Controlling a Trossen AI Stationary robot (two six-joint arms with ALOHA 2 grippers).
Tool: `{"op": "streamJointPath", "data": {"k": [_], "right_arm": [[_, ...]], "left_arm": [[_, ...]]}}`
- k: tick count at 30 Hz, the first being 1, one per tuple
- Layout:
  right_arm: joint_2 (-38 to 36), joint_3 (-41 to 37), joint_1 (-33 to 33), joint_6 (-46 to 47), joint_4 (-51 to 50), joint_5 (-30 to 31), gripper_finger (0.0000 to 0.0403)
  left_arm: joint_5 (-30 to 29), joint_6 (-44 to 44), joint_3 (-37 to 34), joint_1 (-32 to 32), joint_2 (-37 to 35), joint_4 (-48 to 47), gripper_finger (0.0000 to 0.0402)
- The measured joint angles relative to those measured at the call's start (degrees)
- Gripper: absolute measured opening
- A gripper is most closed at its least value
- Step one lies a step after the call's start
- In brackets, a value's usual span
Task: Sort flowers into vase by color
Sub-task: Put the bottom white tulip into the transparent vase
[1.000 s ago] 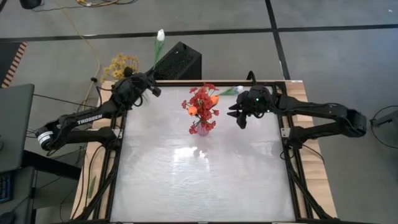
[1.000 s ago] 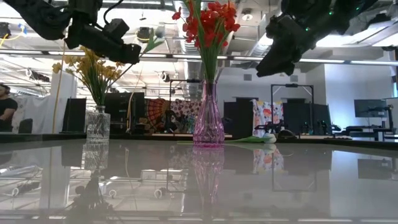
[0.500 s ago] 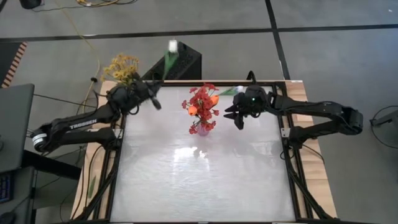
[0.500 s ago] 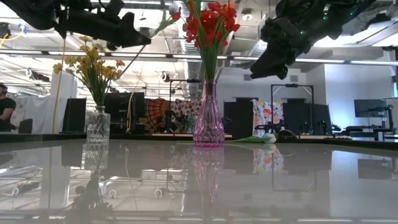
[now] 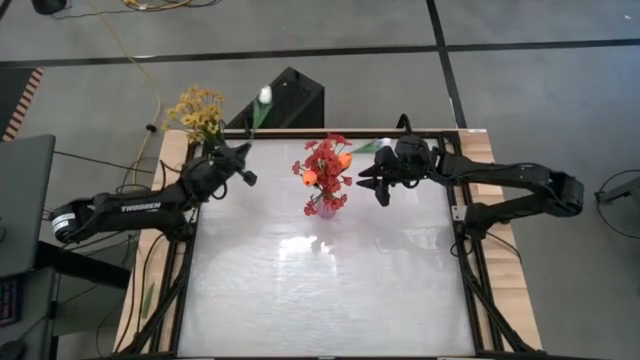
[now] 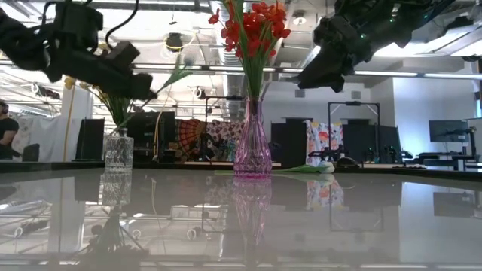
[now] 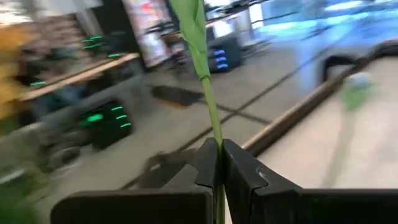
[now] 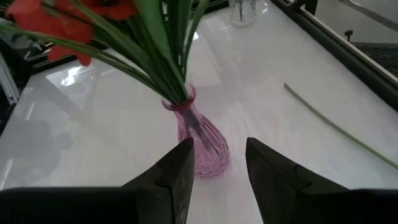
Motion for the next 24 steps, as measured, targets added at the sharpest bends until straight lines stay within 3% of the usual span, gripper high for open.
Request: {"op": "streamJointPath", "data": {"k": [3, 6, 18, 24], "right_arm": [[0.0, 0.01, 0.11, 0.14, 0.86, 0.0, 0.017], [0.0, 0.0, 0.11, 0.15, 2.03, 0.0, 0.017], [0.0, 0.01, 1.61, -1.41, 5.14, -0.02, 0.017], [0.0, 0.01, 2.96, -7.36, 5.11, 0.0, 0.017]], "left_arm": [[-4.74, 3.08, -1.09, 1.26, 0.55, 5.54, 0.0], [-4.52, 5.37, -1.31, 3.6, 0.63, 8.58, 0.0], [7.47, 6.17, 0.09, 13.86, 0.74, 15.93, 0.0], [15.12, 6.42, 4.5, 18.95, 5.64, 16.08, 0.0]]}}
